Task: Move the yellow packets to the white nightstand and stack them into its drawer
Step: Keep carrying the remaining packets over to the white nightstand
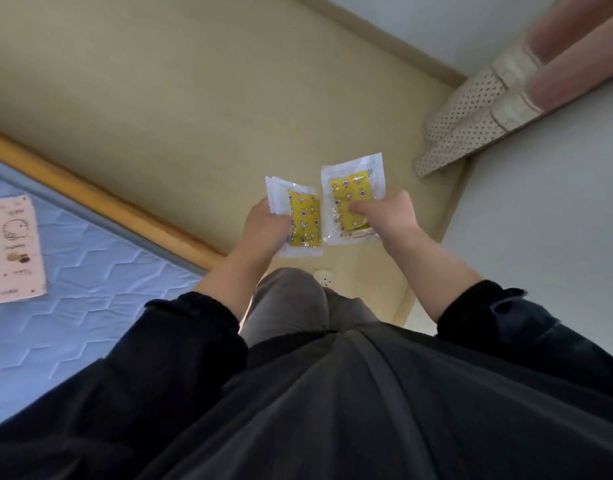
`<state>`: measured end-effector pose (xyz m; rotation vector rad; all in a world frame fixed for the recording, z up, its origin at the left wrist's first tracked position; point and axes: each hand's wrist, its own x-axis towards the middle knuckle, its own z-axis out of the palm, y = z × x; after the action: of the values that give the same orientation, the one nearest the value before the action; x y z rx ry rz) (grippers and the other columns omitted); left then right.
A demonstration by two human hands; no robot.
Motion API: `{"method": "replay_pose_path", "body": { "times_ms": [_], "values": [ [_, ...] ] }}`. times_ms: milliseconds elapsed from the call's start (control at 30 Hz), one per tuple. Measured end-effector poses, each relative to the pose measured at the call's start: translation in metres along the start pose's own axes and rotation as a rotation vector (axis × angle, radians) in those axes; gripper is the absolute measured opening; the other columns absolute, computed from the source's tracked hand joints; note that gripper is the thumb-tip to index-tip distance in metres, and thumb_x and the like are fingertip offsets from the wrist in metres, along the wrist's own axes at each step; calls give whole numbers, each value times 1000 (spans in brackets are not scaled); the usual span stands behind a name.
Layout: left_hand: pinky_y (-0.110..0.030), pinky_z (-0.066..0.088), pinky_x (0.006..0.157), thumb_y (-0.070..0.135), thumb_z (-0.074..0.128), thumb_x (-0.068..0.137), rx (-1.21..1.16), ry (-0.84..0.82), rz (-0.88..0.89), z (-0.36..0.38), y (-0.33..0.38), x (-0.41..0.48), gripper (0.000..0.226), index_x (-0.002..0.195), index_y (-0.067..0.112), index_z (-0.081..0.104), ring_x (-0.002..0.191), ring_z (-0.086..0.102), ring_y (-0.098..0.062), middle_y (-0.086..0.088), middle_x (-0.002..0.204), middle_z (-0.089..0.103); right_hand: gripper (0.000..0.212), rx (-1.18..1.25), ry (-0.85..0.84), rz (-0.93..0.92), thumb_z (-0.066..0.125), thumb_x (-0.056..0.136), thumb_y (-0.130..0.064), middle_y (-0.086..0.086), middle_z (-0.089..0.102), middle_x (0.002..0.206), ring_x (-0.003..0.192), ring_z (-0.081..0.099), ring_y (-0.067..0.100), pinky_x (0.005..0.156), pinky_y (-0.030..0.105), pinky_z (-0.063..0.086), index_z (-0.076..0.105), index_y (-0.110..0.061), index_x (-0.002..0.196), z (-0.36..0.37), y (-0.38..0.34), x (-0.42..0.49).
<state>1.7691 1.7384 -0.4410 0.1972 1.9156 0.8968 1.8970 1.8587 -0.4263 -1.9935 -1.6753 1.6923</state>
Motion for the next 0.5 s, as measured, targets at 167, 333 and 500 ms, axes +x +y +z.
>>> {"method": "replay_pose_path", "body": {
  "times_ms": [167, 333, 500],
  "values": [
    [-41, 56, 78, 4, 46, 78, -112, 90, -25, -28, 32, 45, 23, 92, 8, 64, 87, 68, -28, -12, 93, 70, 14, -96, -85, -66, 70, 78, -6, -7, 63, 73, 67, 61, 9, 53, 19, 45, 64, -19, 83, 22, -61, 42],
    [-28, 49, 65, 3, 44, 88, -201, 172, -18, -69, 61, 94, 25, 78, 21, 59, 74, 59, -17, -2, 81, 64, 18, -147, -144, -127, 71, 75, 0, 9, 71, 91, 81, 68, 22, 71, 29, 55, 69, -11, 89, 66, -130, 88],
    [-28, 52, 68, 3, 45, 87, -342, 213, -39, -146, 92, 159, 23, 96, 11, 64, 76, 61, -15, -5, 88, 68, 15, -274, -197, -154, 72, 72, 0, 7, 70, 81, 80, 69, 26, 77, 38, 58, 67, -14, 76, 140, -217, 136]
  ]
}}
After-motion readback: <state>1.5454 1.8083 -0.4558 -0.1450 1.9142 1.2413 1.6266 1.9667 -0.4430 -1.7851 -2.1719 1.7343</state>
